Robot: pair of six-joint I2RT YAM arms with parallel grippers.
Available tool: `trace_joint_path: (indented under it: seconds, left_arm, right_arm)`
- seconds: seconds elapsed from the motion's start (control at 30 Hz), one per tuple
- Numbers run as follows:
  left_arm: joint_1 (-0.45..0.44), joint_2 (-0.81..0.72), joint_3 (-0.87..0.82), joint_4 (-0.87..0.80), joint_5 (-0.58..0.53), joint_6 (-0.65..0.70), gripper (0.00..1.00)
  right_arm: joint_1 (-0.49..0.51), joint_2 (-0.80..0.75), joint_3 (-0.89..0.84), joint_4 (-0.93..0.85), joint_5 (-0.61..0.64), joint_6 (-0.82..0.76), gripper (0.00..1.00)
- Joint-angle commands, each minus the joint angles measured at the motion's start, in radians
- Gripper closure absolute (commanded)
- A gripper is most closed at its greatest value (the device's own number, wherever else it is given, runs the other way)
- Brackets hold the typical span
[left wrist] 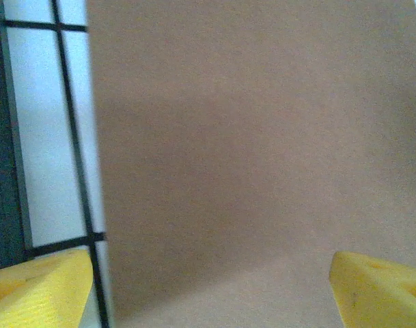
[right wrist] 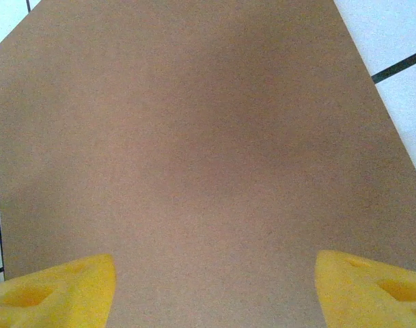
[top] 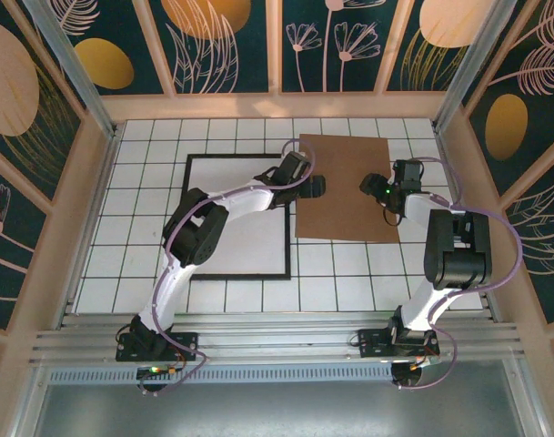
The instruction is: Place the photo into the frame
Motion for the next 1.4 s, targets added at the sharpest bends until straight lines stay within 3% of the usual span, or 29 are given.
trace_joint_path:
  seconds: [0.0, 0.17, 0.33, 0.57, 0.83, 1.37]
  left_arm:
    - [0.025, -0.024, -0.018, -0.096, -0.104, 0.040, 0.10]
    - [0.024, -0.006, 0.023, -0.104, -0.076, 0.043, 0.10]
    - [-0.005, 0.085, 0.186, -0.193, -0.091, 0.080, 0.09]
    - [-0.007, 0.190, 0.342, -0.260, -0.108, 0.068, 0.08]
    - [-0.008, 0.271, 0.452, -0.301, -0.070, 0.064, 0.05]
    - [-0.009, 0.229, 0.352, -0.244, 0.020, 0.021, 0.06]
  right_arm:
    - [-0.012, -0.007, 0.031, -0.020, 0.029, -0.026, 0.23]
    - [-0.031, -0.007, 0.047, -0.046, 0.093, -0.059, 0.22]
    - [-0.040, 0.006, 0.092, -0.061, 0.174, -0.098, 0.19]
    - [-0.048, 0.097, 0.192, -0.112, 0.195, -0.124, 0.11]
    - [-0.059, 0.214, 0.284, -0.161, 0.129, -0.143, 0.06]
    - [-0.064, 0.266, 0.270, -0.133, -0.102, -0.121, 0.14]
